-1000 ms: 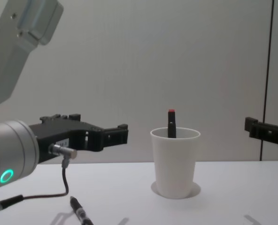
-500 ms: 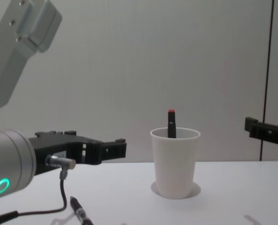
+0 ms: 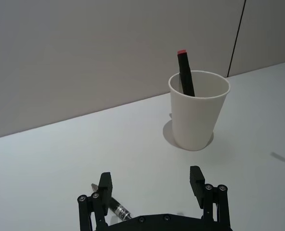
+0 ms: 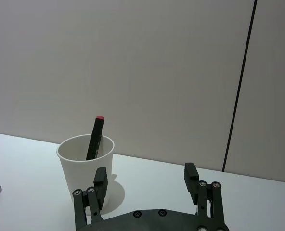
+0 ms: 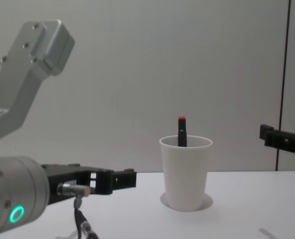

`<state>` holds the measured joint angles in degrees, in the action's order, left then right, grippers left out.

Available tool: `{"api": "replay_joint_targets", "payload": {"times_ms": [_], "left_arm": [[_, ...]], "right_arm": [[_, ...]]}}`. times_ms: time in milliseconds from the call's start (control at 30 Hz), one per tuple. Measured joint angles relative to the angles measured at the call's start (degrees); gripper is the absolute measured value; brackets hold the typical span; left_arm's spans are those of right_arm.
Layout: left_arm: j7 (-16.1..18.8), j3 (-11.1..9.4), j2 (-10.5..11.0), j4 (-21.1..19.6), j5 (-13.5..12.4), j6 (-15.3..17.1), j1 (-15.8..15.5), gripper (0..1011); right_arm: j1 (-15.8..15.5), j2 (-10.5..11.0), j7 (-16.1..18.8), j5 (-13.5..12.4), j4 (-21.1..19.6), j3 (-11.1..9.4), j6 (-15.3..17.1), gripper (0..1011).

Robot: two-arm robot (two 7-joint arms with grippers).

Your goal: Place the pen into the pen holder.

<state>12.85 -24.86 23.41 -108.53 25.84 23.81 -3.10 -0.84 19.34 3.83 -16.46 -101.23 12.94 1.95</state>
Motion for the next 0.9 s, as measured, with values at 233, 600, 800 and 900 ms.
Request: {"api": "replay_joint_targets", "payload": {"times_ms": [233,600,800,900], "left_arm": [[3.46,-0.23,-2.01,0.61,1.09,2.51,0.09,1003],[6.81,-0.29,-4.61,2.18,2.35,5.21,-0.23,1003],[7.45,-0.21,-5.92,3.55,2.52,6.45,-0.86,1003],[7.48,-0.15,-6.51,4.36,2.51,7.13,-1.23,1003]], "right_arm": [[0.00,0.00,0.00,0.00,0.00,0.00,0.00,1001],[0.00,0.00,0.00,0.00,0.00,0.00,0.00,1001],[0.00,0.00,0.00,-0.01,0.00,0.00,0.00,1001],[0.00,0.00,0.00,-0.01,0.00,0.00,0.00,1001]]}}
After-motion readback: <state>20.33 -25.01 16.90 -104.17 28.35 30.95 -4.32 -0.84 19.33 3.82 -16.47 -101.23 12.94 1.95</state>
